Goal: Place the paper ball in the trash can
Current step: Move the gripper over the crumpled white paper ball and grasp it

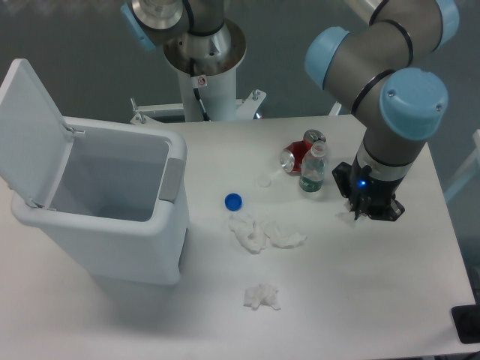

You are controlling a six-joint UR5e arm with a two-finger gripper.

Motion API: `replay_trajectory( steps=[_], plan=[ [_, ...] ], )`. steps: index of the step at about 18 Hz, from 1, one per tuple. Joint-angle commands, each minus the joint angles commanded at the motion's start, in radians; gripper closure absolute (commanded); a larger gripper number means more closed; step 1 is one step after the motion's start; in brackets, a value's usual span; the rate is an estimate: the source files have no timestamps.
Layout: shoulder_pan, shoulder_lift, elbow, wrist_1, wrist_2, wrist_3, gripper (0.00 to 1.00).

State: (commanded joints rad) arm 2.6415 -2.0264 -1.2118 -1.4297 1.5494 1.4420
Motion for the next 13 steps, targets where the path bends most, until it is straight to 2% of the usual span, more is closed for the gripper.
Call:
replay_trajectory(
  steps=[3,5,9,13],
  plan=[
    [-0.008,0.037,-0.012,-0.003,-0.002,-0.003,0.97],
    [-0.017,0.077,-0.054,0.0,-0.005,-0.012,0.96],
    [-0.081,0.141,-0.078,0.002,-0.018,-0.074,0.96],
    [-0.113,0.245,-0.118,0.006,-0.13,-0.179,0.96]
  ],
)
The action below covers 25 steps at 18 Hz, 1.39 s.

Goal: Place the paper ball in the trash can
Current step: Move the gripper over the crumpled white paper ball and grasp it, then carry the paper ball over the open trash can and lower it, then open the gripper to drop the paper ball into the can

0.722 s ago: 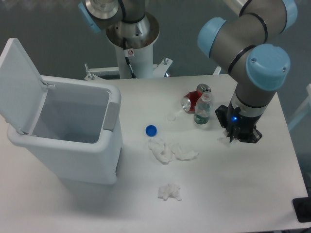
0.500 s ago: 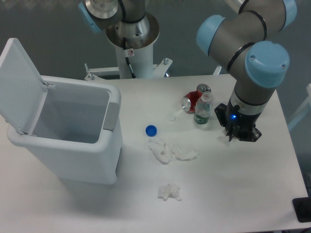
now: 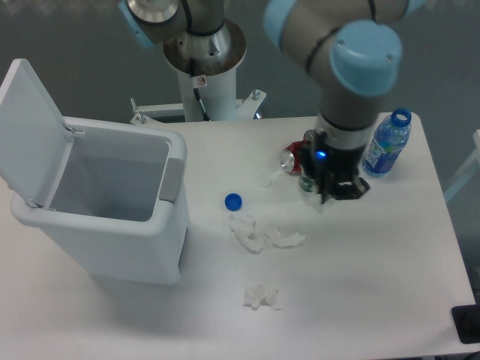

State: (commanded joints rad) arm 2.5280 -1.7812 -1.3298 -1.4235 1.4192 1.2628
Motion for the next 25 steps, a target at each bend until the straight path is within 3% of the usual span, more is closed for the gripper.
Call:
replay_trajectory(
  steps=[5,8,12,14,17,18,20,21,25],
  plan=[
    [-0.081,0.08,-0.026,0.006,-0.101,-0.104,0.96],
    [-0.124,0.109,-0.048,0.054,-0.14,-0.158,0.96],
    [-0.21,0.1,-0.052,0.138,-0.149,-0.233,0.95],
    [-0.248,0.092,-0.06,0.141,-0.148,-0.263,0.94],
    [-0.288,0.12,-0.113,0.138,-0.146,-0.263,0.8],
    [-0.293,0.135,-0.141,0.14,-0.149,-0.258,0.69],
    [-0.296,0.151,-0.167,0.14,-0.154,-0.258,0.31],
    [-0.296,0.152,-0.17,0.14,-0.158,-0.263,0.04],
    [-0.295,0.152,-0.166,0.163,-0.157,-0.266,0.0]
  ],
)
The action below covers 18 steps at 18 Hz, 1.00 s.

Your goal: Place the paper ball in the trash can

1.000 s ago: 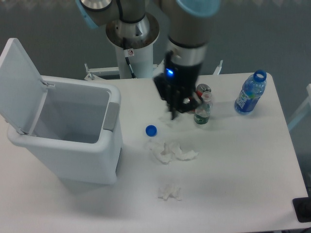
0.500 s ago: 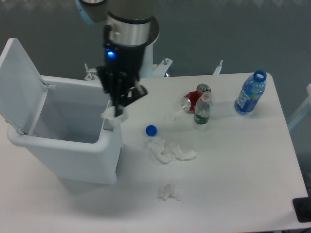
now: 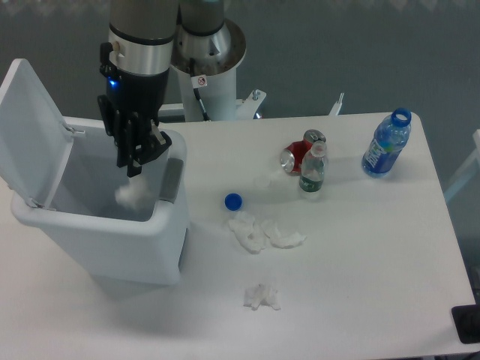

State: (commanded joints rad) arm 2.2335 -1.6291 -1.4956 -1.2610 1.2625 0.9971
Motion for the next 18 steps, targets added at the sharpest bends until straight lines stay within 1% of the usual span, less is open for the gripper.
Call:
replay_trajectory(
  steps=[2,3,5,6,8,10,12,13,15,16,18],
  plan=[
    [0.018,0.0,0.005,0.006,0.002,0.003,0.0],
    [0.041,-0.005,0.006,0.026,0.003,-0.001,0.0],
    [0.115,-0.012,0.006,0.099,0.003,0.003,0.0],
    [0.144,-0.017,0.006,0.126,0.005,0.008,0.0],
    [0.211,-0.046,0.006,0.137,0.006,0.037,0.0],
    [0.271,-0.063,0.006,0.167,0.006,0.083,0.0],
    [0.311,-0.112,0.008,0.176,0.012,0.153,0.0],
    [0.321,-0.133,0.009,0.177,0.034,0.196,0.0],
    [0.336,-0.17,0.023,0.173,0.127,0.256,0.0],
    [0.347,-0.19,0.026,0.172,0.167,0.267,0.0],
    [0.36,-0.238,0.04,0.166,0.195,0.272,0.0]
  ],
)
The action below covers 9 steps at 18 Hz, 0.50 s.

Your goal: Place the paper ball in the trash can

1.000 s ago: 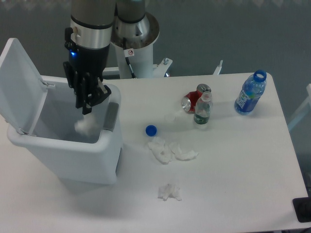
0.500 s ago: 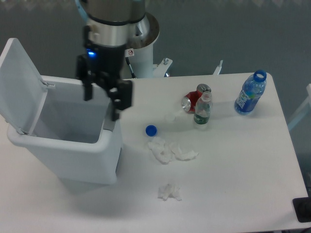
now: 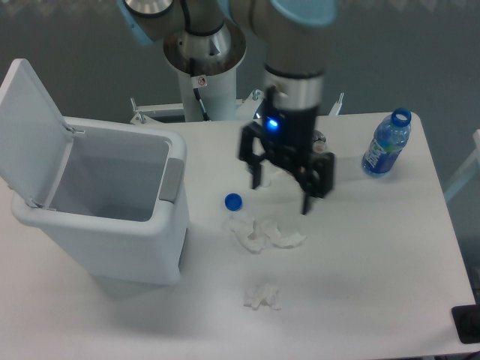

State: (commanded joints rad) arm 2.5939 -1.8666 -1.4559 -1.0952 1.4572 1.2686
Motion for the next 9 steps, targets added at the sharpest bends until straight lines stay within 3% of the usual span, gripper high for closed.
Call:
replay_trajectory(
  steps=[3,7,9],
  plan=[
    [0.015,-0.072,0.008,-0.035,0.057,0.002,0.0],
    [0.014,-0.176,0.043,-0.022,0.097,0.002,0.0],
    [0.014,-0.201,0.061,-0.022,0.1,0.003,0.0]
  ],
)
